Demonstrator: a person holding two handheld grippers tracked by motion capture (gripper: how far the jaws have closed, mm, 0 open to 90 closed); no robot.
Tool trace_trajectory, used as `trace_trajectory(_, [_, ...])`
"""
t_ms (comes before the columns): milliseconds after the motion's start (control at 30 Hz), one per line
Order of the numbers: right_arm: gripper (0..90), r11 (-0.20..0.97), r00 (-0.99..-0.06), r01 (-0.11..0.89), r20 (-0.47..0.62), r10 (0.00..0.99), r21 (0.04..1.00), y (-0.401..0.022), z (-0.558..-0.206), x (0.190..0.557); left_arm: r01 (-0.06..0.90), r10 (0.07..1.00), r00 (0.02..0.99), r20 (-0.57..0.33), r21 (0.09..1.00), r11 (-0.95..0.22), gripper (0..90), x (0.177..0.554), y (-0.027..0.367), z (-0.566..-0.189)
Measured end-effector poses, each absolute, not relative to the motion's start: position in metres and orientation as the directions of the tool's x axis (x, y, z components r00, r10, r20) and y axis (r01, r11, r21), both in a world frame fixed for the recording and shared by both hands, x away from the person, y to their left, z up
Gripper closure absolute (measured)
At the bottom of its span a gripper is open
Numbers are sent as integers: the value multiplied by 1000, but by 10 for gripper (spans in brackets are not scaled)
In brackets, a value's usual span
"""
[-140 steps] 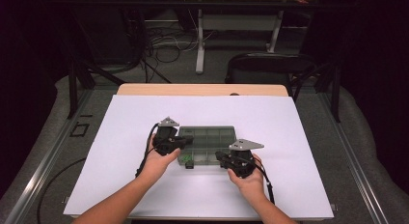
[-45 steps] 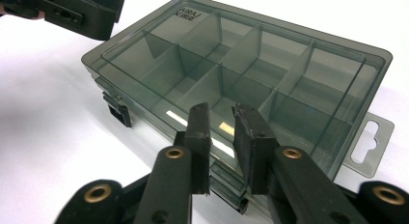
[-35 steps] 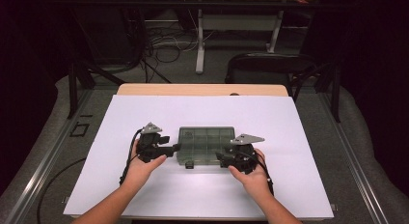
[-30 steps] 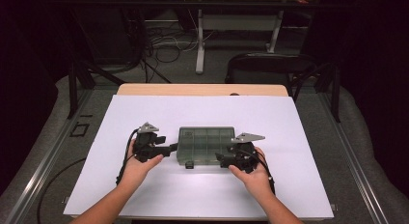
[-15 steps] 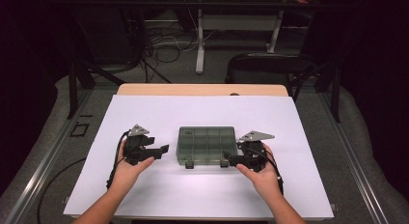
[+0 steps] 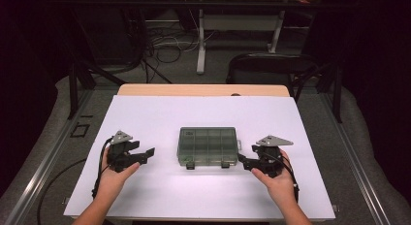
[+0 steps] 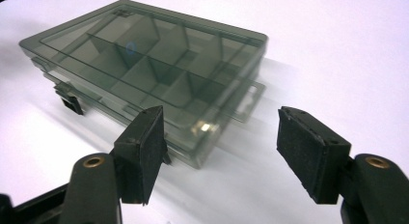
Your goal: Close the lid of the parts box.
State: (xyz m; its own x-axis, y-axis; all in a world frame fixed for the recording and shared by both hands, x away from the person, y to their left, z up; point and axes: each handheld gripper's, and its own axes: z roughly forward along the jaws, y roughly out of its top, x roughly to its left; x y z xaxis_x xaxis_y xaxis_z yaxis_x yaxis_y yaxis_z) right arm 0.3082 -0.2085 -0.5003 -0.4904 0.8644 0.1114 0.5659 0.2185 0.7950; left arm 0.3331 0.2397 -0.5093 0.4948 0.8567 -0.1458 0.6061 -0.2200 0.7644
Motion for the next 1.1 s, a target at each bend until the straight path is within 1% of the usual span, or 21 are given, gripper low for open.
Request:
trace_trajectory(100, [331, 201, -471, 562, 111, 875, 802, -216, -504, 305, 604, 866, 481, -133, 767, -218, 293, 330, 246, -512])
trace_trajectory(267, [329, 198, -452, 584, 112, 885, 787, -227, -506, 300, 608, 880, 456, -133, 769, -199, 292, 327, 256, -516])
trace_trajectory(467, [327, 182, -431, 578, 108, 896, 796, -236, -510, 293, 607, 891, 436, -126, 772, -187, 292, 322, 264, -520])
trace_trajectory(567, [326, 178, -422, 577, 105, 900, 797, -241, -512, 289, 604, 890, 438, -125, 775, -188, 292, 320, 267, -521])
trace_trajectory(633, [326, 187, -417, 596, 102, 903, 781, -245, -513, 285, 603, 890, 439, -125, 775, -189, 292, 318, 269, -521])
trace_trajectory(700, [326, 186, -412, 596, 98, 906, 781, -248, -515, 282, 602, 888, 443, -124, 775, -192, 293, 317, 270, -522])
trace_trajectory(733, [326, 177, -409, 580, 96, 908, 796, -249, -517, 281, 602, 887, 445, -123, 774, -194, 293, 316, 270, -523])
trace_trajectory(800, [326, 180, -406, 596, 100, 908, 783, -253, -516, 277, 605, 886, 447, -124, 771, -197, 293, 314, 272, -524])
trace_trajectory(1100, [326, 189, -404, 573, 74, 912, 797, -264, -523, 268, 610, 883, 453, -120, 765, -208, 293, 307, 275, -530])
